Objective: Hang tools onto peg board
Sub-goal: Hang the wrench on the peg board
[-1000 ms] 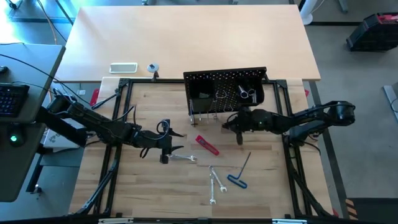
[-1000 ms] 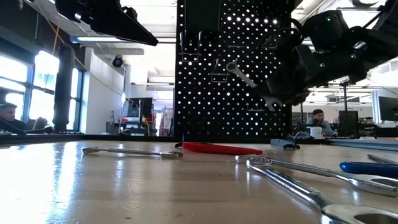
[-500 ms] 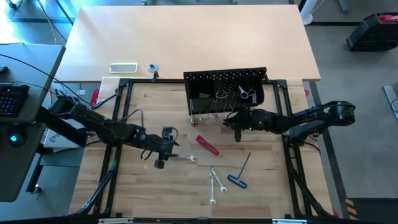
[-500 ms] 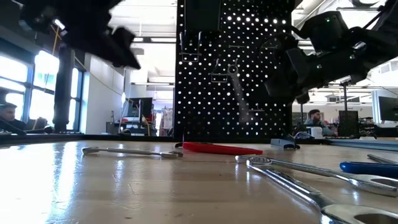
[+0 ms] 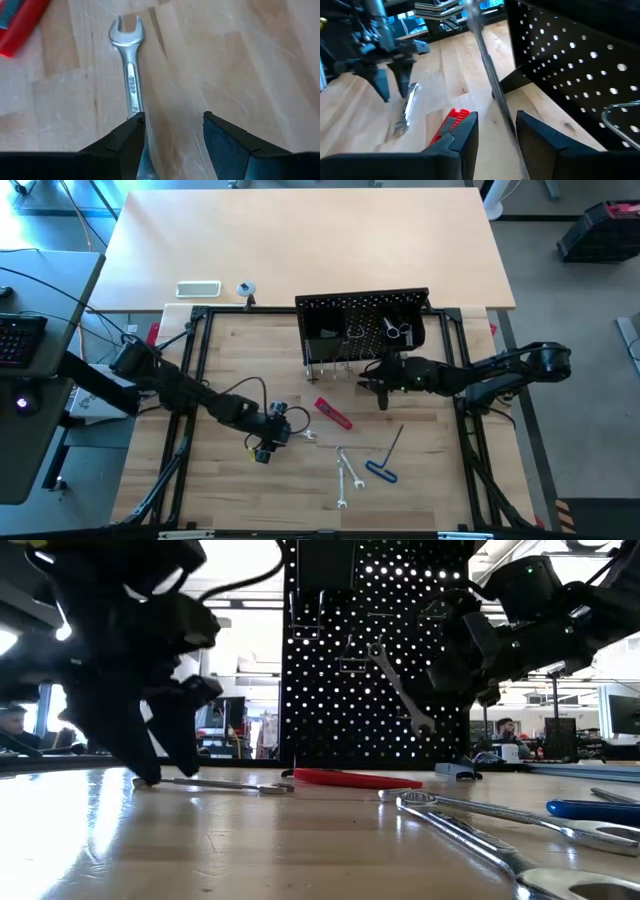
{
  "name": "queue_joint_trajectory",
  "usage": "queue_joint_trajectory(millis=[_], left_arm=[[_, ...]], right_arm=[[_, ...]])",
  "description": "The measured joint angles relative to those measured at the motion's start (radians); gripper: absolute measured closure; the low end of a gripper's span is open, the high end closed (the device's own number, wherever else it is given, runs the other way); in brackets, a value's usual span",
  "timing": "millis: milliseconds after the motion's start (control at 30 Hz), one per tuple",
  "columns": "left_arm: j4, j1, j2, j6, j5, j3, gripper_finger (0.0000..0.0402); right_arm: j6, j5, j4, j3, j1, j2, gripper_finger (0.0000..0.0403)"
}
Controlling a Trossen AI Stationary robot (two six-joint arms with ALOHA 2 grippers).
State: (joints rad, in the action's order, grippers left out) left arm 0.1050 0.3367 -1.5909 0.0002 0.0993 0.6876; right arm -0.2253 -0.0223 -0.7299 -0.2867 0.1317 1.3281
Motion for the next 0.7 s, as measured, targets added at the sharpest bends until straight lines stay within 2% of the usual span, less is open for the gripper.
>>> queue_joint_trajectory(millis=[233, 700], left_arm=[[-0.007, -0.005, -0.028, -0.022, 0.070, 0.003, 0.0213], [0.015, -0.021, 0.036, -0.014, 0.064, 0.000, 0.0213]], right_arm=[[-0.014, 0.003, -0.001, 0.000, -0.048, 0.000, 0.0276], [-0.063, -0.019, -0.038, 0.000, -0.209, 0.000, 0.0276]])
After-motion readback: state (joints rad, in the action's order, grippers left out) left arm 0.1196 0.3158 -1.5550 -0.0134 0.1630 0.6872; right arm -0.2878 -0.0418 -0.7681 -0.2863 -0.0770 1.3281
